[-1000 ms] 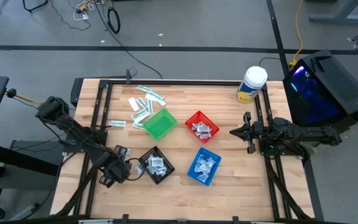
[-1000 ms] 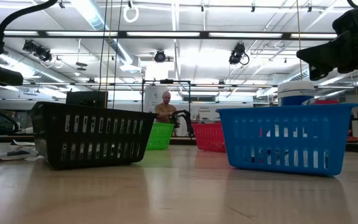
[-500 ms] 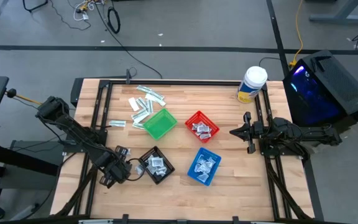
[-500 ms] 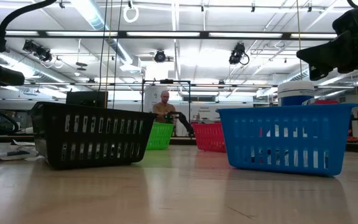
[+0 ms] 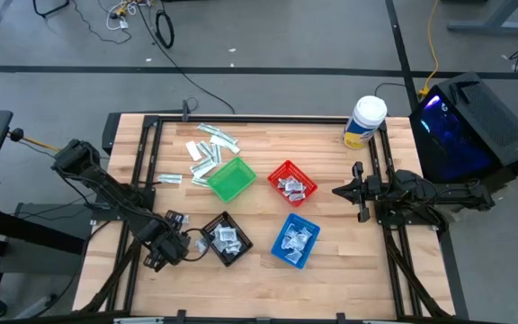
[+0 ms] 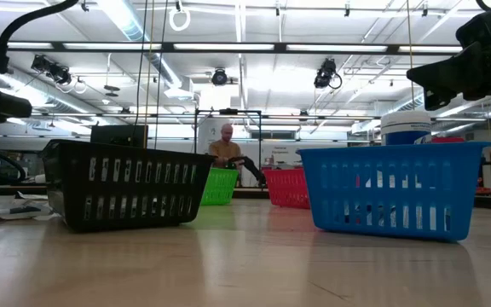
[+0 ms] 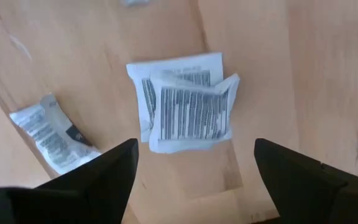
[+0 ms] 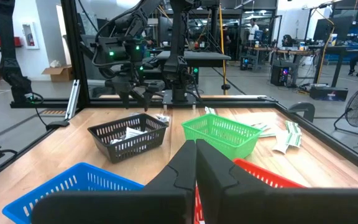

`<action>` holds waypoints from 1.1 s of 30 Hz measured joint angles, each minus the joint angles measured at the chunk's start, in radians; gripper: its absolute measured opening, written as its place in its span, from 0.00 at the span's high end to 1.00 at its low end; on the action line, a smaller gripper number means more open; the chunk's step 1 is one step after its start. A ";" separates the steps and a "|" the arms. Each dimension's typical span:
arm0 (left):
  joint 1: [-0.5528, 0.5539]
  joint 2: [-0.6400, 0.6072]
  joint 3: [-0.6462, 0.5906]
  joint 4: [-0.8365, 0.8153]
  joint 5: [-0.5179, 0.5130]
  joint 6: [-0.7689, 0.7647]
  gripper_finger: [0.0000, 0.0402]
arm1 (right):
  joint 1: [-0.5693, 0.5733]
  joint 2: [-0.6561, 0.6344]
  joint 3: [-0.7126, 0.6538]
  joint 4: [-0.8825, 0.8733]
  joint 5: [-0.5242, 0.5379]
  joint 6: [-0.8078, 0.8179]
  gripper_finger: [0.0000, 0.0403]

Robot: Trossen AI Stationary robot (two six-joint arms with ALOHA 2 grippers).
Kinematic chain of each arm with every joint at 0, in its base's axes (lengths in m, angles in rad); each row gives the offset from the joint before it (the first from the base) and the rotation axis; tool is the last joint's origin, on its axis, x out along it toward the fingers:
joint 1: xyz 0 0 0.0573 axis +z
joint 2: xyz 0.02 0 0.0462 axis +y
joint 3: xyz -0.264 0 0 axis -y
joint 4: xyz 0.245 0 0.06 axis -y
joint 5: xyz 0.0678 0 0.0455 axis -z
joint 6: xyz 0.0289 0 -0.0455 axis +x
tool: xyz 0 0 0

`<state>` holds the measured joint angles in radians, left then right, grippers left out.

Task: Pick & Place First Aid Supplies
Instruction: Put the black towelette pack into the black bin

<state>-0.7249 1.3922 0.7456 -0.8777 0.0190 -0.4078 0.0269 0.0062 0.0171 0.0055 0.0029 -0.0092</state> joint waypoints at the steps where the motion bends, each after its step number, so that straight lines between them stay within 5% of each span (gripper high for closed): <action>1: 0.000 0.000 0.000 0.014 0.000 0.000 0.18 | 0.000 0.000 0.000 0.000 0.000 0.000 0.97; 33: -0.003 0.080 0.000 0.106 -0.025 0.040 0.18 | 0.000 0.000 0.000 0.000 0.000 0.000 0.97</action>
<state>-0.7277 1.4727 0.7456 -0.7715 -0.0063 -0.3676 0.0269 0.0059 0.0170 0.0055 0.0029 -0.0090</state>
